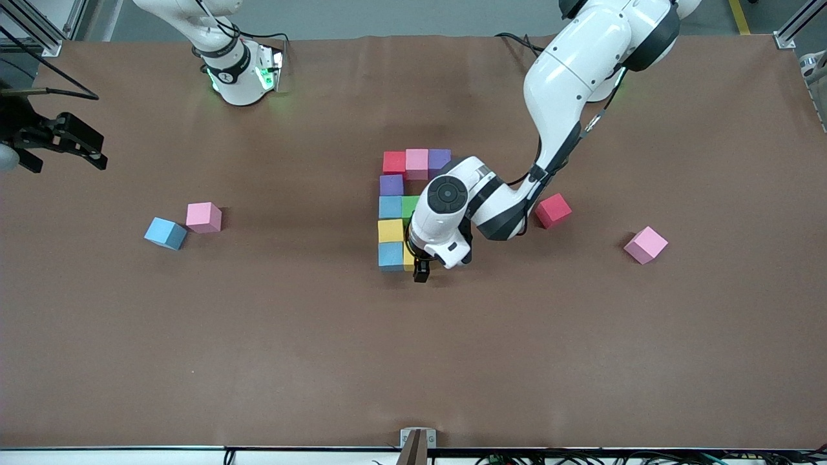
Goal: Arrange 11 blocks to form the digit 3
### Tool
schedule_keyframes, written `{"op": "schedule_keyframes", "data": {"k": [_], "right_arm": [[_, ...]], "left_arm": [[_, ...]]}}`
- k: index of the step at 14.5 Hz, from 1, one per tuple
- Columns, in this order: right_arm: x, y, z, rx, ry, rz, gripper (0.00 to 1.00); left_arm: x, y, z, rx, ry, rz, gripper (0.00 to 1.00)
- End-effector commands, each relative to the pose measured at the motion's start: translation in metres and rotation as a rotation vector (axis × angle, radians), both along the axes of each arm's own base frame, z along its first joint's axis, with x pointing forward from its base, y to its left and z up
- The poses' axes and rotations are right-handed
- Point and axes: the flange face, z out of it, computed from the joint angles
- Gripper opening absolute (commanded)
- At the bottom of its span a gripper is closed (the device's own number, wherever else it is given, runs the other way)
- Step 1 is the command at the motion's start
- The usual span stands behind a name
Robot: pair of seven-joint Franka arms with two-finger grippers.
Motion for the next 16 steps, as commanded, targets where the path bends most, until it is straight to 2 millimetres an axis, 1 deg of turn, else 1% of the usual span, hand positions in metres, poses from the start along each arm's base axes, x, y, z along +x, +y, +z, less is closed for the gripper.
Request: {"op": "schedule_keyframes", "data": {"k": [1, 2, 3, 4, 6, 7, 8, 9, 10, 11, 12, 13, 15, 16], "right_arm": [[0.001, 0.005, 0.002, -0.001, -0.004, 0.012, 1.00], [0.002, 0.001, 0.002, 0.000, -0.004, 0.005, 1.00], [0.002, 0.003, 0.002, -0.001, -0.006, 0.006, 1.00], [0.002, 0.001, 0.003, 0.000, -0.007, 0.002, 1.00], [0.001, -0.008, 0.005, 0.000, -0.008, -0.003, 1.00], [0.001, -0.013, 0.004, -0.001, -0.005, -0.011, 1.00], [0.001, -0.022, 0.004, -0.002, -0.005, -0.026, 1.00], [0.001, -0.025, 0.006, -0.001, -0.008, -0.031, 1.00], [0.001, -0.027, 0.010, -0.001, -0.014, -0.026, 1.00], [0.000, -0.028, 0.012, -0.003, -0.016, 0.009, 1.00], [0.000, -0.030, 0.012, -0.008, -0.014, 0.051, 1.00], [0.000, -0.029, 0.013, -0.010, -0.014, 0.066, 1.00], [-0.001, -0.031, 0.013, -0.010, -0.016, 0.044, 1.00], [-0.001, -0.037, 0.014, -0.009, -0.018, 0.025, 1.00]], "left_arm": [[-0.002, 0.006, 0.051, 0.024, 0.006, -0.015, 1.00], [-0.005, 0.009, 0.066, 0.046, 0.009, -0.022, 1.00], [-0.006, 0.014, 0.084, 0.058, 0.005, -0.029, 1.00], [-0.006, 0.027, 0.101, 0.075, 0.002, -0.031, 1.00], [-0.005, 0.053, 0.128, 0.090, -0.020, -0.054, 1.00], [-0.011, 0.068, 0.132, 0.109, -0.024, -0.103, 1.00], [-0.013, 0.085, 0.136, 0.128, -0.025, -0.134, 1.00], [-0.013, 0.103, 0.132, 0.147, -0.016, -0.181, 1.00], [-0.015, 0.127, 0.125, 0.172, 0.000, -0.237, 1.00], [-0.020, 0.143, 0.119, 0.192, 0.015, -0.279, 1.00], [-0.026, 0.154, 0.115, 0.207, 0.026, -0.321, 1.00], [-0.028, 0.174, 0.112, 0.220, 0.036, -0.333, 1.00], [-0.036, 0.198, 0.113, 0.239, 0.049, -0.347, 1.00], [-0.041, 0.208, 0.110, 0.250, 0.058, -0.365, 1.00]]}}
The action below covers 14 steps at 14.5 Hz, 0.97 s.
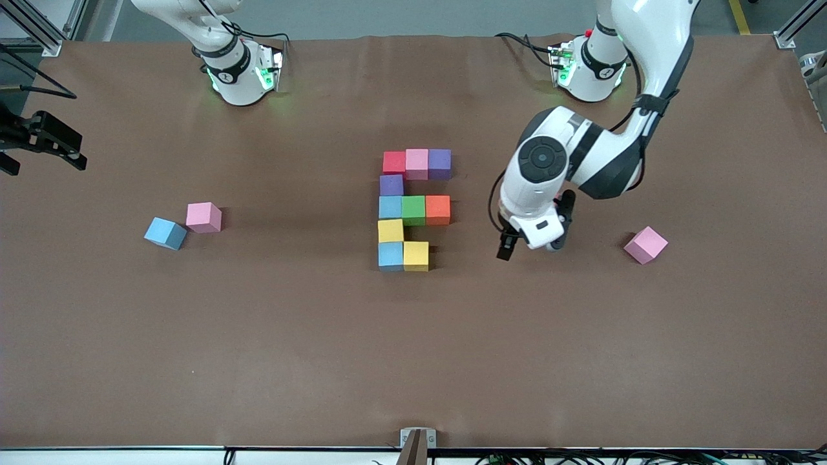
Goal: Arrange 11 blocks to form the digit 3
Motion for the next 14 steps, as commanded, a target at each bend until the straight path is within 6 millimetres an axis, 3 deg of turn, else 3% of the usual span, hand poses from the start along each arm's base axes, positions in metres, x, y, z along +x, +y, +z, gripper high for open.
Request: {"op": "schedule_keyframes", "data": {"k": [1, 3, 7, 10, 14], "right_arm": [[-0.002, -0.014, 0.005, -0.001, -0.005, -0.035, 1.00], [-0.001, -0.014, 0.006, 0.002, -0.015, -0.099, 1.00], [-0.001, -0.014, 0.005, 0.010, -0.012, -0.106, 1.00], [-0.002, -0.013, 0.005, 0.013, -0.009, -0.106, 1.00], [-0.002, -0.014, 0.005, 0.010, -0.009, -0.106, 1.00]], "left_arm": [[-0.030, 0.031, 0.004, 0.022, 0.019, -0.050, 1.00], [-0.040, 0.069, -0.006, 0.044, 0.050, -0.099, 0.99], [-0.063, 0.117, -0.039, 0.046, 0.079, -0.188, 0.99], [-0.076, 0.124, -0.066, 0.007, 0.039, -0.277, 0.99], [-0.077, 0.140, -0.086, -0.018, 0.068, -0.487, 0.99]]}}
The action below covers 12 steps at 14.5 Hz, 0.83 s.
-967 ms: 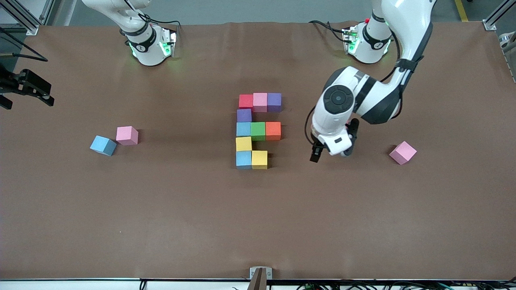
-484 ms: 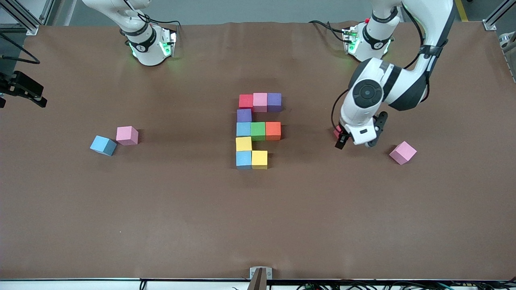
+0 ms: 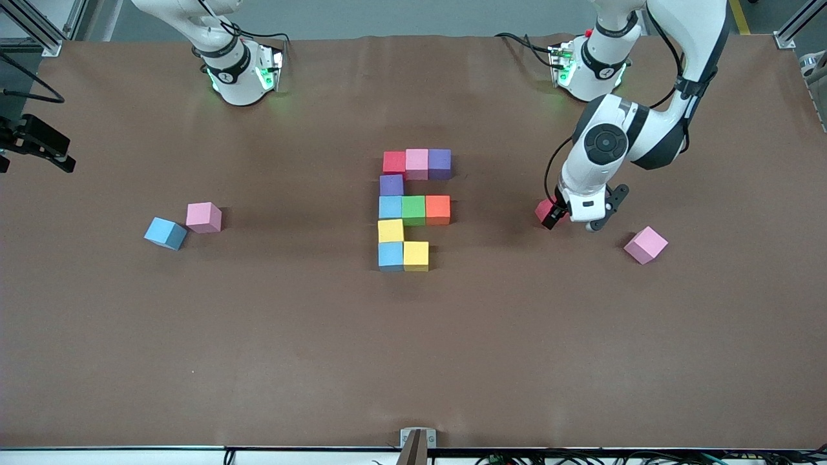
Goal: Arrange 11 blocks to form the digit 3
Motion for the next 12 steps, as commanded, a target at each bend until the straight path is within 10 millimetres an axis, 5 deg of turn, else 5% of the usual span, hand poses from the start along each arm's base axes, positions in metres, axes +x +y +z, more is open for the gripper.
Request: {"op": "schedule_keyframes", "data": {"k": [1, 12], "right_arm": [[-0.001, 0.000, 0.003, 0.007, -0.001, -0.015, 1.00], [-0.002, 0.000, 0.003, 0.003, -0.003, -0.016, 1.00]], "left_arm": [[0.000, 0.016, -0.008, -0.025, 0.021, -0.098, 0.99], [-0.002, 0.004, -0.043, -0.075, 0.022, -0.131, 0.99]]}}
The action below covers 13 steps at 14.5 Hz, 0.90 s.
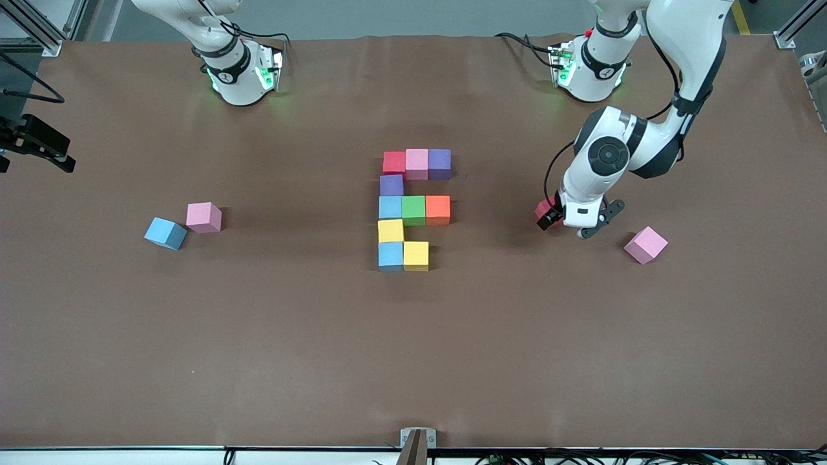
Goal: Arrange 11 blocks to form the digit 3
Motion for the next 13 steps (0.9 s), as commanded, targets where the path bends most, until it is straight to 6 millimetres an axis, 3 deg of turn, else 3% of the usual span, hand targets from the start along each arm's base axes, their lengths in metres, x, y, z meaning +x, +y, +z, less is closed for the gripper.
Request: {"op": "schedule_keyframes", "data": {"k": [1, 3, 5, 8, 10, 13], "right_arm": [[-0.002, 0.000, 0.003, 0.003, -0.003, -0.015, 1.00], [-0.002, 0.000, 0.003, 0.003, -0.003, -0.014, 1.00], [-0.002, 0.001, 0.003, 0.007, -0.001, -0.013, 1.00], [-0.001, 0.003, 0.003, 0.008, -0.001, -0.008, 1.00], [-0.002, 0.003, 0.003, 0.007, 0.000, -0.009, 1.00], [-0.002, 0.003, 0.003, 0.008, 0.000, -0.010, 1.00]], "left_arm": [[-0.002, -0.003, -0.010, -0.027, 0.003, -0.008, 0.98], [-0.003, -0.004, -0.015, -0.034, -0.001, 0.010, 0.79], [-0.003, -0.005, -0.014, -0.032, -0.003, 0.035, 0.51], [0.006, -0.030, -0.001, -0.047, -0.039, 0.132, 0.16], [0.028, -0.048, 0.010, -0.073, -0.067, 0.224, 0.14], [0.066, -0.092, 0.013, -0.119, -0.068, 0.347, 0.13]]}}
